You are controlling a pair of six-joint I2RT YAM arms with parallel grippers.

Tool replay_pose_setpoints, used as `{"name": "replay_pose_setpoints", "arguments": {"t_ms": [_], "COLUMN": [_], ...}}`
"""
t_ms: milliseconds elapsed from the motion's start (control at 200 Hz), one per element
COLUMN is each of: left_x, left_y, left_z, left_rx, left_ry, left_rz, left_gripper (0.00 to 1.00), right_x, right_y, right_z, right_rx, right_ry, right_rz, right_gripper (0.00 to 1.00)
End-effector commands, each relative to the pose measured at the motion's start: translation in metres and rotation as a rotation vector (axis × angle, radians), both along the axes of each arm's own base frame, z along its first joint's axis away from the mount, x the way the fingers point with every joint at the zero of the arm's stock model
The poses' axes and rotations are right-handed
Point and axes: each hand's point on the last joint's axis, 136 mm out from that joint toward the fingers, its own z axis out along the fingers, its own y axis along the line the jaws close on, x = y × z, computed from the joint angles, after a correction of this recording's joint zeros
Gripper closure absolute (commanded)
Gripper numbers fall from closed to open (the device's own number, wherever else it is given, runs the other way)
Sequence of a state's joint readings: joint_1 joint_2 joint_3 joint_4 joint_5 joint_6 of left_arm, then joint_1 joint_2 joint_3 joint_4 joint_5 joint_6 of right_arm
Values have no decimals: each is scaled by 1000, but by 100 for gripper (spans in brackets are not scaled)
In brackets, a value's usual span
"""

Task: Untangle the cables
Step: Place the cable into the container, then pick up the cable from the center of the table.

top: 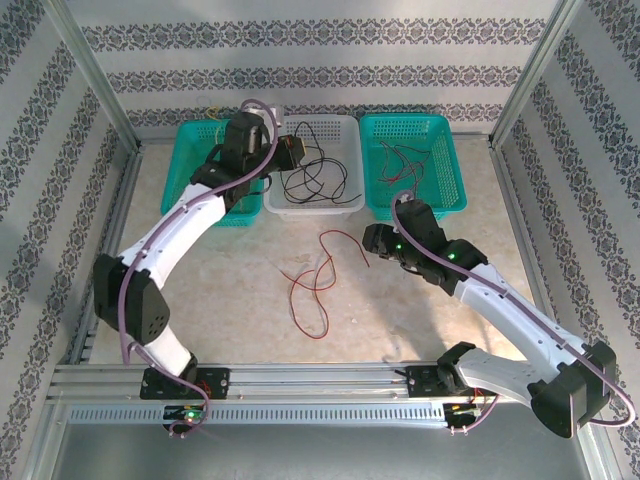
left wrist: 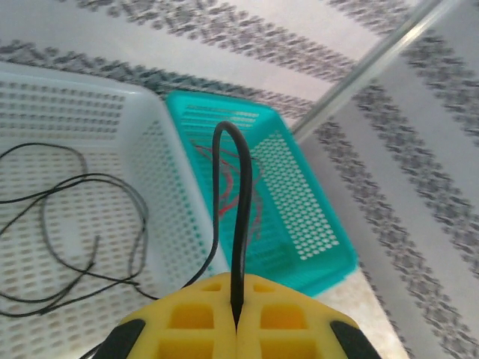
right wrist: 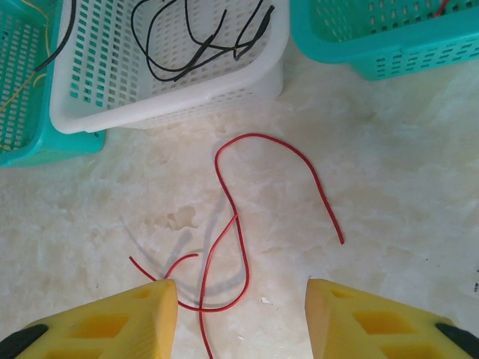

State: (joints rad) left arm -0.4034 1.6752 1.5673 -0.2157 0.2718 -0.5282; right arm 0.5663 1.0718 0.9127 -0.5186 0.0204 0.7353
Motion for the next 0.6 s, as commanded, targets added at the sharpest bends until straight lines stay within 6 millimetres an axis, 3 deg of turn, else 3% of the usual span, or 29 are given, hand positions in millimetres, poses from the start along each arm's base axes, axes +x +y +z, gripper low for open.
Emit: {"name": "replay_pose_setpoints", "arguments": {"t_ms": [0, 65, 175, 440, 595], "left_x": [9, 12, 8, -26, -55], "left_y": [5, 8, 10, 26, 43], "left_z": [-19, -33, -42, -7, -5], "left_rx": [53, 67, 77, 66, 74], "left_ry": [66, 99, 122, 16, -2], "left_rz": [34, 53, 53, 48, 68], "left_gripper": [53, 39, 34, 27, 26], "right_x": [-4, -6, -8, -7, -13], "right_y": [8, 14, 25, 58, 93], "right_z": [-5, -8, -16, -50, -72], "right_rx": [16, 9, -19, -92, -154], "right_ry": [14, 20, 41, 148, 206], "right_rz": [10, 23, 52, 147, 270], "right_gripper": [51, 51, 51, 55, 56]}}
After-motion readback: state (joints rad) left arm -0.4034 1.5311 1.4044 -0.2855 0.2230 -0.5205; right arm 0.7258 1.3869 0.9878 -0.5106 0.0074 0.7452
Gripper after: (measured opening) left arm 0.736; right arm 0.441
